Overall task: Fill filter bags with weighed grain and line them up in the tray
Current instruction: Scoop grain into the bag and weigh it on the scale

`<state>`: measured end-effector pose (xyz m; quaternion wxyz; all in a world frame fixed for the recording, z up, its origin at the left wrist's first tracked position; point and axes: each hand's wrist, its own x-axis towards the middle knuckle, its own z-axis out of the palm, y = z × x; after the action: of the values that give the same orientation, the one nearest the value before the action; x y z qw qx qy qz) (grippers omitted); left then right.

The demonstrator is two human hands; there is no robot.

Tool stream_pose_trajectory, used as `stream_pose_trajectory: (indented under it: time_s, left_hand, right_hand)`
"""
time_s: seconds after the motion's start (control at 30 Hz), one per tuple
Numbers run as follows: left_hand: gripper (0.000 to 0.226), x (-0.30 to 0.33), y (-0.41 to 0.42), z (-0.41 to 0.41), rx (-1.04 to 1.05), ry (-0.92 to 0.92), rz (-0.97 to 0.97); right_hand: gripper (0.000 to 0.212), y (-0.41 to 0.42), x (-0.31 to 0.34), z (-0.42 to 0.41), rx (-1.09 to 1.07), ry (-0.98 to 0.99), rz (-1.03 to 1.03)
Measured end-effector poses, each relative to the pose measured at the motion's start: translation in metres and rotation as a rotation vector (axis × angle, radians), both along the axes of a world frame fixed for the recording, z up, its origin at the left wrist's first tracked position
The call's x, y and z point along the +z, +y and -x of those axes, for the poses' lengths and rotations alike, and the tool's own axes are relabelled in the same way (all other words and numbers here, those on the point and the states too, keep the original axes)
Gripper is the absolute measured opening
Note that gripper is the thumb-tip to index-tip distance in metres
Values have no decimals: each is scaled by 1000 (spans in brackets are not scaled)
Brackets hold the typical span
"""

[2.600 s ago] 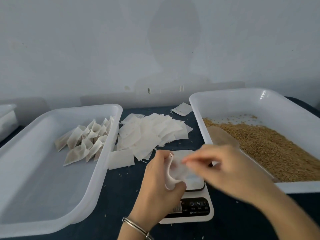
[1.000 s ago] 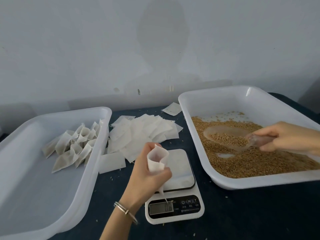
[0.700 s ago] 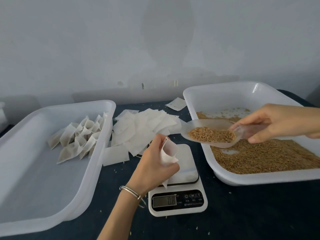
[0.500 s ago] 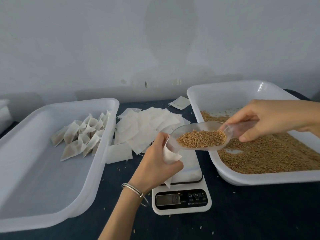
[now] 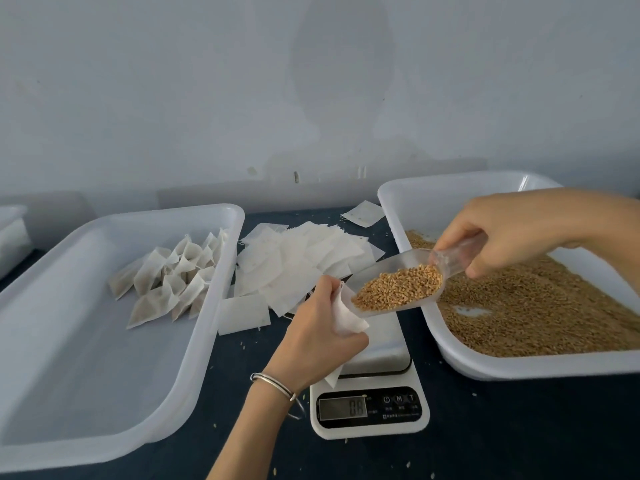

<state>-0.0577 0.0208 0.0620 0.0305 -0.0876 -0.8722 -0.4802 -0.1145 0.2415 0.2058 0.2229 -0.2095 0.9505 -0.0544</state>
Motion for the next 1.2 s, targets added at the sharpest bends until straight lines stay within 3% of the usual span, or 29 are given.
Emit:
stream_pose_trajectory:
  time_s: [0.67,1.2]
  left_hand:
    - [44,-9,14,4,8,-22,-31]
    - [39,-11,17,5,5,-5,-44]
  right_hand:
    - [44,-25,22,-6,59,137,-244]
    - [47,-28,23,-7,66,160,-248]
